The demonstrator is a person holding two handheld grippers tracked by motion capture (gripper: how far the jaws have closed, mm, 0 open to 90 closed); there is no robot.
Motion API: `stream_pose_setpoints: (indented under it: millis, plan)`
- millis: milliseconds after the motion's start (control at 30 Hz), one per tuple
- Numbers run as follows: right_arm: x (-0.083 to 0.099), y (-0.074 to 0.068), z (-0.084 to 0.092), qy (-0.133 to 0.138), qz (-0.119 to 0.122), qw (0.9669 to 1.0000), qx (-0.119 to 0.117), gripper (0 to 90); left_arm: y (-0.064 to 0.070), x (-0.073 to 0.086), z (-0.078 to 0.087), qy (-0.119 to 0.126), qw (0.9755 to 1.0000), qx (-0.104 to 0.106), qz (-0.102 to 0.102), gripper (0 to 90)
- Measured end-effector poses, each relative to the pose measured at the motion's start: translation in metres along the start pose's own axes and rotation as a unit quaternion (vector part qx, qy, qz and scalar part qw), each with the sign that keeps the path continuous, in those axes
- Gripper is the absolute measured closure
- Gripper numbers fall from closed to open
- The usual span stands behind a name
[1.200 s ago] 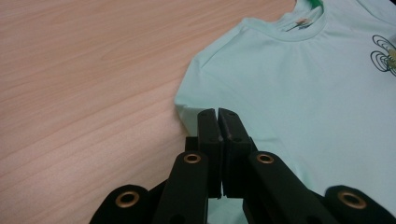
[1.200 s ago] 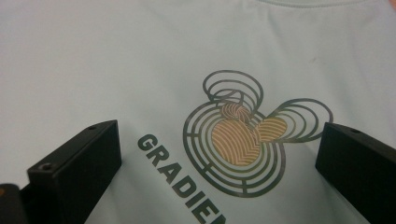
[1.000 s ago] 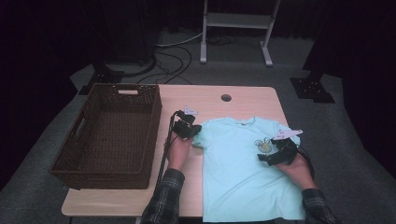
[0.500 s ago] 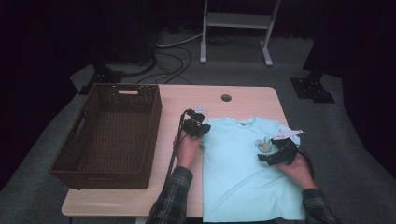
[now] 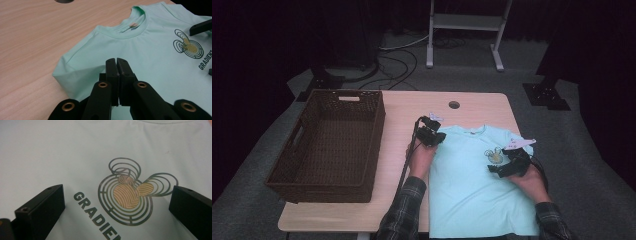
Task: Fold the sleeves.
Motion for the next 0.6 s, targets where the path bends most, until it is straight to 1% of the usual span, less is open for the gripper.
stream_pose_setpoints:
  millis: [333, 433, 600]
  plan:
    - [0.0, 0.0, 0.0, 0.001, 0.001, 1.0, 0.0, 0.0, 0.011, -0.007, -0.011, 0.008, 0.9999, 0.011, -0.006, 89.3]
    - [0.0, 0.0, 0.0, 0.001, 0.001, 1.0, 0.0, 0.0, 0.014, -0.01, -0.015, 0.008, 0.9998, 0.014, -0.008, 89.3]
    - [0.0, 0.0, 0.0, 0.001, 0.001, 1.0, 0.0, 0.0, 0.016, -0.01, -0.022, 0.002, 0.9998, 0.018, -0.005, 89.3]
Point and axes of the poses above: each handheld gripper's, and its own axes: z roughly backward along the jaws, x roughly out of its underside, y roughly to its right, the point moved 4 cm from there along -z, roughly forward along the jaws
